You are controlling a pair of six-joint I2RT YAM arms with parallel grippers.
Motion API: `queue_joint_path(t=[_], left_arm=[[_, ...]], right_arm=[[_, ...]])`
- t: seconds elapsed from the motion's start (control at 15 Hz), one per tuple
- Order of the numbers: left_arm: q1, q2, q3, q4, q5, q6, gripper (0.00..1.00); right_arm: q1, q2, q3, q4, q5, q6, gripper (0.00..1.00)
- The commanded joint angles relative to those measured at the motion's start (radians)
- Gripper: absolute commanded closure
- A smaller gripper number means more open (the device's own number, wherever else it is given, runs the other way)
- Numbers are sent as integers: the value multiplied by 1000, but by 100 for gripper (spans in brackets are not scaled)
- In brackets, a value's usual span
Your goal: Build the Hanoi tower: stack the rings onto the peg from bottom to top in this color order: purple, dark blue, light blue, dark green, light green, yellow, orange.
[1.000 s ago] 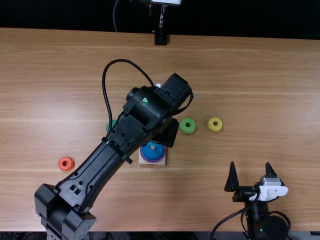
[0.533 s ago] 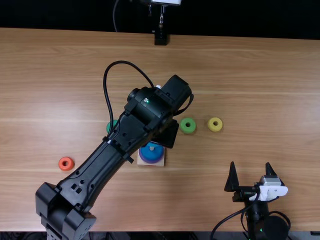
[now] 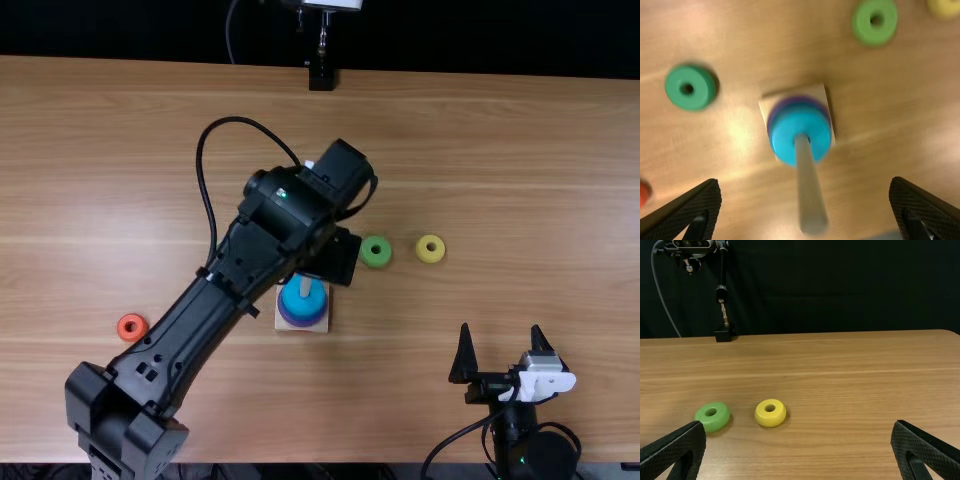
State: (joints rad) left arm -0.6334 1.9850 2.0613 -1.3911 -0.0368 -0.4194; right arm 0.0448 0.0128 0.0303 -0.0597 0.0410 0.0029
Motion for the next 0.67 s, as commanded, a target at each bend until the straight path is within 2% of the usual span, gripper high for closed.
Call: queue_joint_path(t=[0.0, 0.13, 0.2, 0.33, 0.6], left_arm=[[57, 1, 2, 44, 4, 3, 0], [115, -3, -4, 158, 2, 16, 0], [143, -8, -9, 198, 2, 44, 0], [209, -40, -75, 244, -13, 136, 0], [305, -71, -342, 403, -11, 257, 0]], right_arm=[[-10, -13, -15, 7, -8, 3, 0], [-10, -13, -15, 7, -8, 3, 0], [-10, -13, -15, 7, -8, 3, 0], [-10, -13, -15, 7, -8, 3, 0], [-10, -13, -15, 7, -8, 3, 0]])
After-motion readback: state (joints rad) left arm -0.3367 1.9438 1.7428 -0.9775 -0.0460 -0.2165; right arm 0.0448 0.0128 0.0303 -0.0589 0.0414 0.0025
